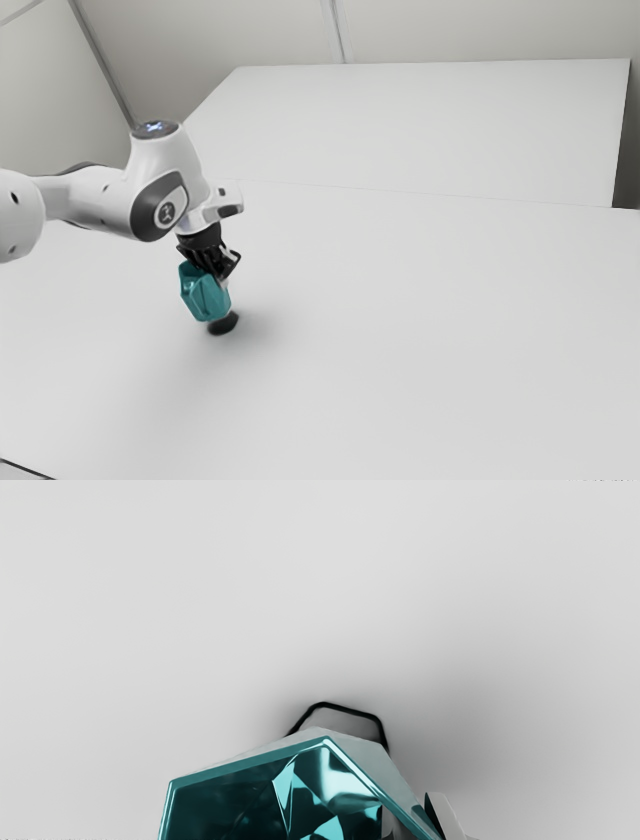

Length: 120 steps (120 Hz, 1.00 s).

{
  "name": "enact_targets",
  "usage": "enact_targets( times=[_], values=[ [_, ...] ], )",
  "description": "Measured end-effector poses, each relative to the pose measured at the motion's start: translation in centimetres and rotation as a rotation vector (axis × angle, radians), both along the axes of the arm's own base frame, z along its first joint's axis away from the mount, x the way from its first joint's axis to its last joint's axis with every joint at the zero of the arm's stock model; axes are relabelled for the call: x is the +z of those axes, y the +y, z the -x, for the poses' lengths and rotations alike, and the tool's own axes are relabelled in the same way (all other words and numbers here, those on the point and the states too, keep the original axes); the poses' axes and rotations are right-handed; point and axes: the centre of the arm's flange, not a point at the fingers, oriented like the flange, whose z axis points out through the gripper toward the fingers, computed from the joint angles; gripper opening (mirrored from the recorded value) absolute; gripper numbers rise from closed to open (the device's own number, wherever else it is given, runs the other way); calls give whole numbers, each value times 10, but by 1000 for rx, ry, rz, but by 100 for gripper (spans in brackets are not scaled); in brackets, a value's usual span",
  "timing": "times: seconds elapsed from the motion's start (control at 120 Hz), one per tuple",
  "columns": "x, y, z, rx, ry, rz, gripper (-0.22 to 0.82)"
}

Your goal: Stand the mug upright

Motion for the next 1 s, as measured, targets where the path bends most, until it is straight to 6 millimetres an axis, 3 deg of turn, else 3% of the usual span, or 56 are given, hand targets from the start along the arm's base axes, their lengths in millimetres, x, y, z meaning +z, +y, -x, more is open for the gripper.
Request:
enact_targets(
  times=[0.467,0.533,0.767,1.0],
  values=[
    [-31,-2,-3,102,10,0,-16],
    [-33,-2,-4,112,9,5,-9],
    [-28,-12,-6,117,-12,13,33],
    [28,-26,-23,116,-55,15,51]
  ],
)
